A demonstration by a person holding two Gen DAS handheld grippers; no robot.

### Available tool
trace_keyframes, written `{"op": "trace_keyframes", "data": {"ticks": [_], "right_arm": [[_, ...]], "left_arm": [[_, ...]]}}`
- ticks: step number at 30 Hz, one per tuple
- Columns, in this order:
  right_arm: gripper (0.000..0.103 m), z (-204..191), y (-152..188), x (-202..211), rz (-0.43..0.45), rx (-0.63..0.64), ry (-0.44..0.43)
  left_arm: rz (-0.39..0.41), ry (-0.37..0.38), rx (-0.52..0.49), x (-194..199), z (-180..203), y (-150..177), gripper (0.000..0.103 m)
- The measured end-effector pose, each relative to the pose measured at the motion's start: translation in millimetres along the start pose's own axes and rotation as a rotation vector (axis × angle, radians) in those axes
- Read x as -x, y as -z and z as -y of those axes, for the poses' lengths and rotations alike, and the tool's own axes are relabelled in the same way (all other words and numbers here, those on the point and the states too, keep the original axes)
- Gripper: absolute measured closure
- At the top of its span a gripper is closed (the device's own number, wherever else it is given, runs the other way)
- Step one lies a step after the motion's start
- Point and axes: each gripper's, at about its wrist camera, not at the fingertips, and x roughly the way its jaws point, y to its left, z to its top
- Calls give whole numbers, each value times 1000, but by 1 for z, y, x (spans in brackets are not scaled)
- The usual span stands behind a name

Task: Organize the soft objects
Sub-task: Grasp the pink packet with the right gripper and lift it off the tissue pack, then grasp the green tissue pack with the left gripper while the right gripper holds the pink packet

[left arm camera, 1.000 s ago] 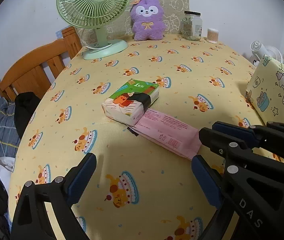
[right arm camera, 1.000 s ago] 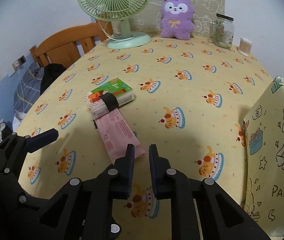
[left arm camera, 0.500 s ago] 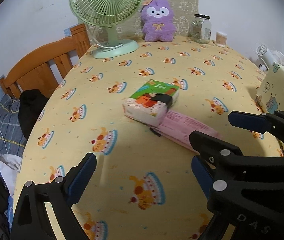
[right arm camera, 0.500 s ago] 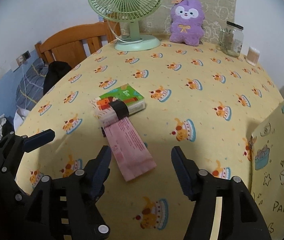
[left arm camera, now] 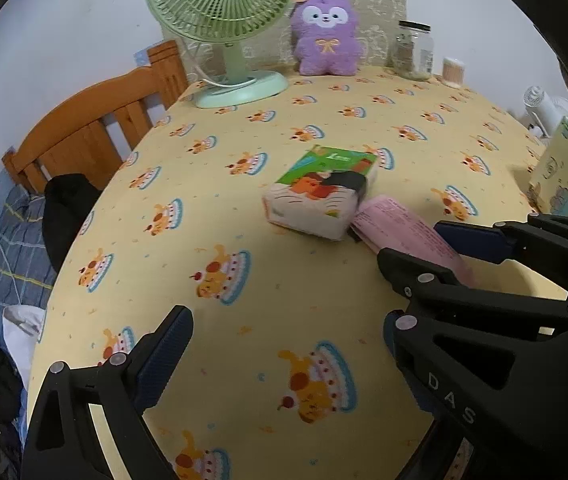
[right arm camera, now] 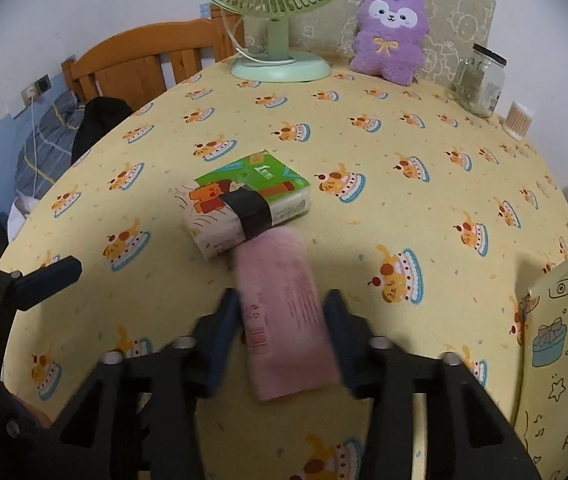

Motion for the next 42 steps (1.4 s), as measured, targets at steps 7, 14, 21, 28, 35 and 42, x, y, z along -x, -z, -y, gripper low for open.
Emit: {"op": "trace_keyframes", "data": {"ticks": [7, 14, 21, 28, 35, 42], "right_arm": [[60, 18, 7, 12, 11, -63, 4], [60, 36, 2, 28, 50, -117, 23], [60, 47, -10, 30, 78, -151, 50], [60, 56, -26, 22, 86, -213, 36], [60, 60, -37, 4, 70, -220, 56], [60, 64, -36, -9, 41, -227, 35]], "left_arm": [[15, 5, -36, 3, 14, -6, 5], [41, 1, -35, 4, 20, -26, 5], [72, -28, -77, -2, 25, -46, 6], [92, -32, -117, -15, 21, -67, 6], [41, 35, -88, -42, 13, -76, 8], [5, 73, -63, -57, 12, -74, 15]]}}
